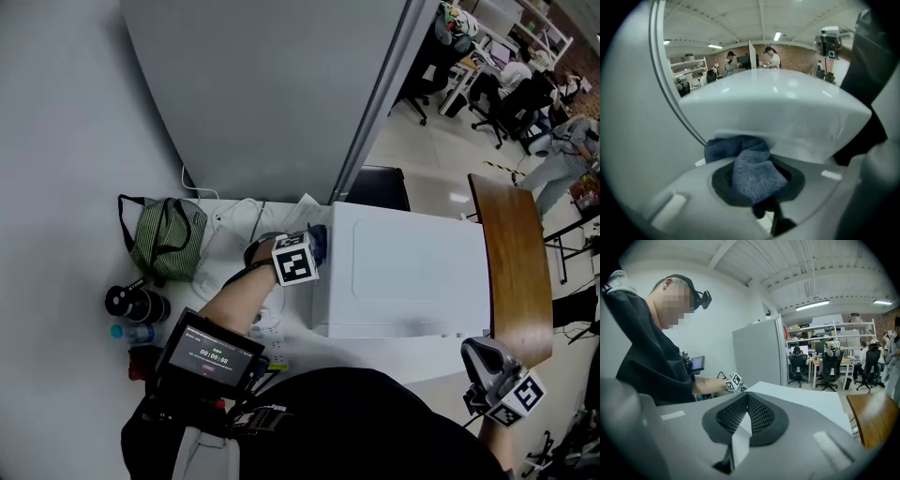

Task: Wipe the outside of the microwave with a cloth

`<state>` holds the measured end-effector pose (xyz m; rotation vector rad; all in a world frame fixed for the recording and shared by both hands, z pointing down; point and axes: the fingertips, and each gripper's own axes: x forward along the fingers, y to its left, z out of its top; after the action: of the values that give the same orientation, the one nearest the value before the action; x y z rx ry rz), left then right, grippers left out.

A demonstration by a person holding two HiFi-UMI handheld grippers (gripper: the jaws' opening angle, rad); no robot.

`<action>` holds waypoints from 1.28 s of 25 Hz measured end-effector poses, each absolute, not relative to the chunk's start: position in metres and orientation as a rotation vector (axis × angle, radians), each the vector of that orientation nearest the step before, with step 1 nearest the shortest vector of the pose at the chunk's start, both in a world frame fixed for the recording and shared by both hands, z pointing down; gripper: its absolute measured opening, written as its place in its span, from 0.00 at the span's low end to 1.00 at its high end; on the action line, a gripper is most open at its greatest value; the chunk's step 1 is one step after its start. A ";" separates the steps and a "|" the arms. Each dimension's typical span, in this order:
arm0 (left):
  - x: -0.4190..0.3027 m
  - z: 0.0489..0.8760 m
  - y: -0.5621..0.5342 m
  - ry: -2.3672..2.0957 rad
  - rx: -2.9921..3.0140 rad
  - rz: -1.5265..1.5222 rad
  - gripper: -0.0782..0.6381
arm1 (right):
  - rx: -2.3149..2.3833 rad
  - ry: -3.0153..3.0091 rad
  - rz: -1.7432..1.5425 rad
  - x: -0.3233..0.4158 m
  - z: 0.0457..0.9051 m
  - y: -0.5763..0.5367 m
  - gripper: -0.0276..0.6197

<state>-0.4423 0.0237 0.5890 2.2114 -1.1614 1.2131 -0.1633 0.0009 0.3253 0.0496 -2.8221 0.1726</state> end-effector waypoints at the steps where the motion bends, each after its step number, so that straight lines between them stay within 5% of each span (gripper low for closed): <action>1: -0.442 0.607 0.024 -1.136 2.199 1.246 0.19 | 0.061 -2.817 0.173 -0.160 0.326 0.000 0.05; 12: -0.441 0.732 0.030 -1.019 2.048 1.469 0.19 | 0.084 -2.801 0.161 -0.148 0.327 -0.002 0.05; 24: -0.429 0.528 0.057 -1.211 2.232 1.275 0.19 | -0.002 -2.909 0.169 -0.167 0.319 0.000 0.05; 32: -0.417 0.593 0.054 -1.065 2.188 1.488 0.19 | 0.046 -2.883 0.164 -0.158 0.318 -0.002 0.05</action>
<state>-0.4173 0.0543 0.5931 2.1883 -1.0654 1.4885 -0.1582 -0.0017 0.3178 0.0457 -2.8826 0.1637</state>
